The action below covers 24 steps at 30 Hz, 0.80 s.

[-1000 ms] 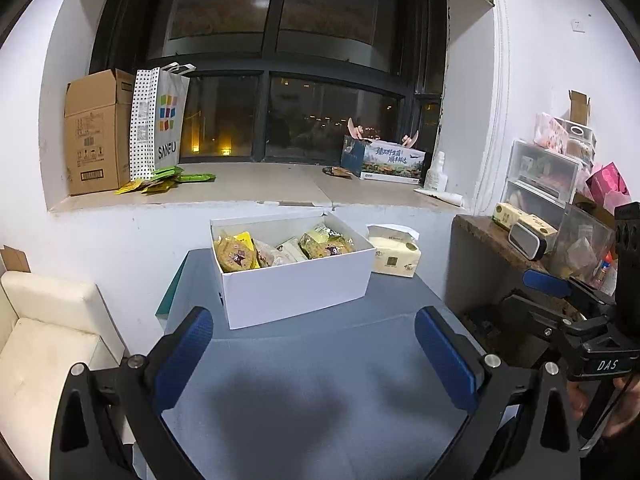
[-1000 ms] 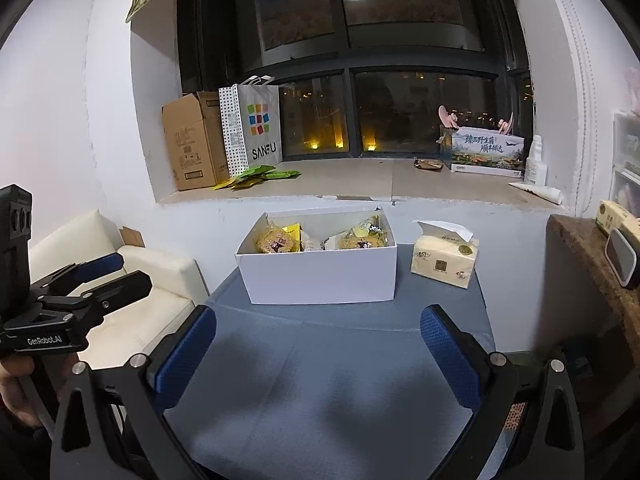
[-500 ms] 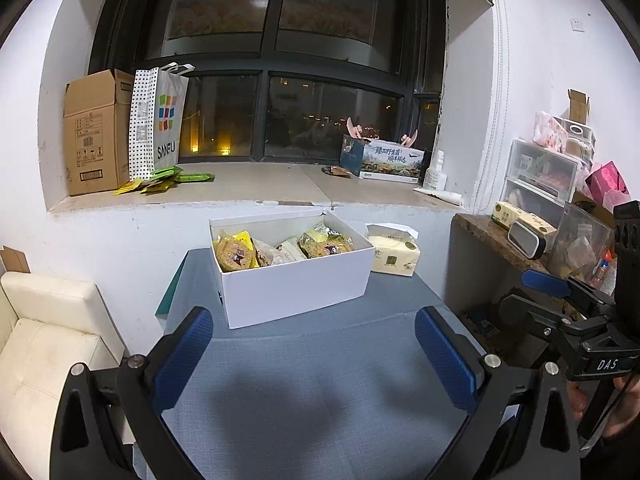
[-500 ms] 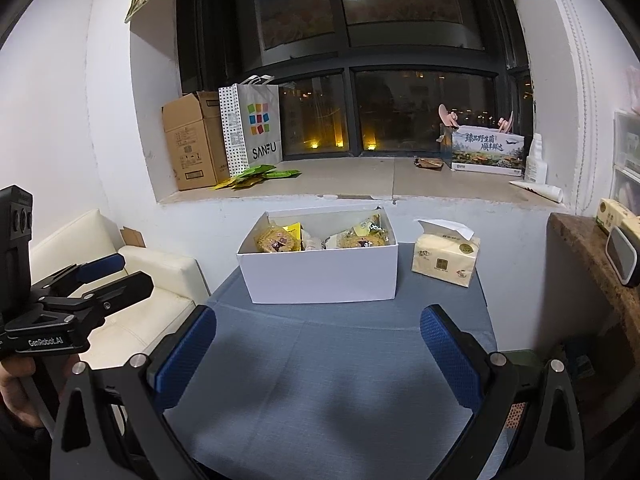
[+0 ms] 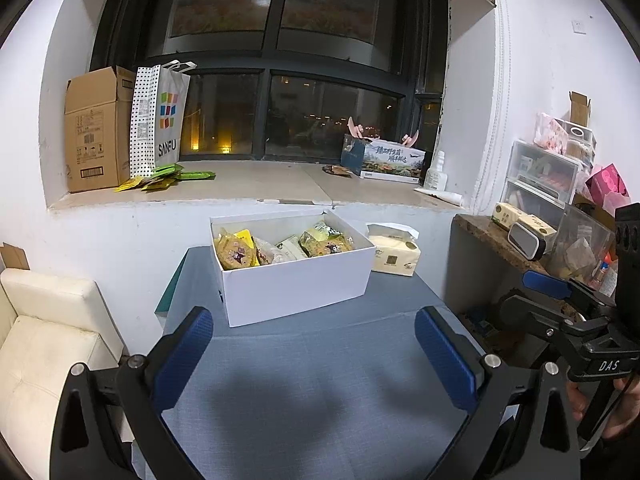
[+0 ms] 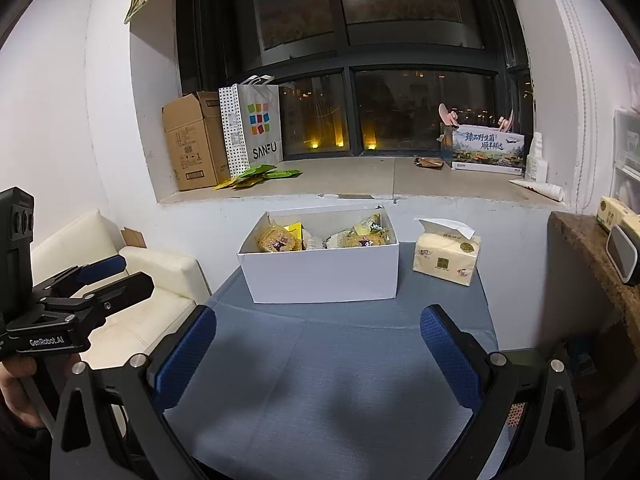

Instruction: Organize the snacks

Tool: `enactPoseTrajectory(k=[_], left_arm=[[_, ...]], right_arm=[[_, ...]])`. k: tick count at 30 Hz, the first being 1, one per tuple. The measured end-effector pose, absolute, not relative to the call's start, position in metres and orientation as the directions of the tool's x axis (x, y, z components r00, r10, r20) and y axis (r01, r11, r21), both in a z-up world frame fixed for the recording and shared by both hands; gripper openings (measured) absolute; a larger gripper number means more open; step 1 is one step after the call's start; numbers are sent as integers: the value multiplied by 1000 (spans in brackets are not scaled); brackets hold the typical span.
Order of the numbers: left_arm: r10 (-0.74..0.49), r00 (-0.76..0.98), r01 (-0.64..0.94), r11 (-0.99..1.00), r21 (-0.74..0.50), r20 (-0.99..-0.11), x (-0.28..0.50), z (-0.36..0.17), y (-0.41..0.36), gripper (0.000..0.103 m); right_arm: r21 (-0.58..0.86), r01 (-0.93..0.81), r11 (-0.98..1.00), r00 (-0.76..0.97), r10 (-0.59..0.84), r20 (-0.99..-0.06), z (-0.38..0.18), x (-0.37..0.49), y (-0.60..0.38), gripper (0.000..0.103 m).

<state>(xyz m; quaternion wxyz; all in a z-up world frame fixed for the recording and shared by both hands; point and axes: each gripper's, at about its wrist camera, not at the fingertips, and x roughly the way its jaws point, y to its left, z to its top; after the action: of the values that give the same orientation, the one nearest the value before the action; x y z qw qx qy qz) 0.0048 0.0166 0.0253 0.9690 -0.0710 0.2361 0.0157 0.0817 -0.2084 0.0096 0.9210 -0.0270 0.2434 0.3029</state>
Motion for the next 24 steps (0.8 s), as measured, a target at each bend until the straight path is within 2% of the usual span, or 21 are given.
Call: enactPoseTrajectory(k=[24], left_arm=[[-23,888,-42,990,-131,-458,5,25,11,103]], right_arm=[[107,-573,813,690,548,-472,8,81,-205,103]])
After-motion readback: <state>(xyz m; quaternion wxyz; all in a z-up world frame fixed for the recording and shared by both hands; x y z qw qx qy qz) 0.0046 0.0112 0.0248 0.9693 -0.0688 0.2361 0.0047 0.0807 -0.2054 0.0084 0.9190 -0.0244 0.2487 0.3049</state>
